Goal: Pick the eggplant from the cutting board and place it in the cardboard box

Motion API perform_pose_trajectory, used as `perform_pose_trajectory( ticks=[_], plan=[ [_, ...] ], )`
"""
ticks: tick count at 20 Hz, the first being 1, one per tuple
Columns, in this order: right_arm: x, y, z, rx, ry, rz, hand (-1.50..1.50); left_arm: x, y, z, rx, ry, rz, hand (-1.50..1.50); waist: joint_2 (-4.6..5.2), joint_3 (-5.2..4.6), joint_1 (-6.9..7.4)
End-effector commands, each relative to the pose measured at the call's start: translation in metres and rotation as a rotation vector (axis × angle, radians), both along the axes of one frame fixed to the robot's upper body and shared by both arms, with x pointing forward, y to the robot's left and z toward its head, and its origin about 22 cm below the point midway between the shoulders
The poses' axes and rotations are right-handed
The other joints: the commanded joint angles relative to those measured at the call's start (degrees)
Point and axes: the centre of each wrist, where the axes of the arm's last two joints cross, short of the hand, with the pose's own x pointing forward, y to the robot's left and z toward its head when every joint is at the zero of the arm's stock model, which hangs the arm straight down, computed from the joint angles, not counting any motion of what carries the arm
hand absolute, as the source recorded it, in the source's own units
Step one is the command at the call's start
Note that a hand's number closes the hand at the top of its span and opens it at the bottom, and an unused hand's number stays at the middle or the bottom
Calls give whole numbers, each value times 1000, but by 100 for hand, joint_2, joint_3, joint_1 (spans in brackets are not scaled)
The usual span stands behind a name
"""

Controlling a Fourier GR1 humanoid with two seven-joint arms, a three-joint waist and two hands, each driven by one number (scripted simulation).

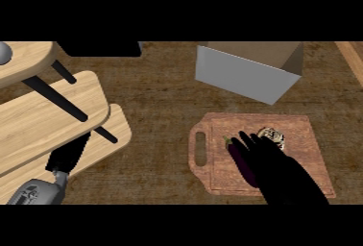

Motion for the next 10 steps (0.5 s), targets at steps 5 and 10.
perform_pose_trajectory(
  ticks=[5, 10],
  plan=[
    [5, 20, -24, -57, 55, -65, -150, 20, -64, 31, -24, -120, -180, 0, -29, 102, -45],
    [23, 15, -39, -92, 60, -105, -150, 14, -54, 22, -24, -126, -178, 0, -20, 103, 9]
  ],
)
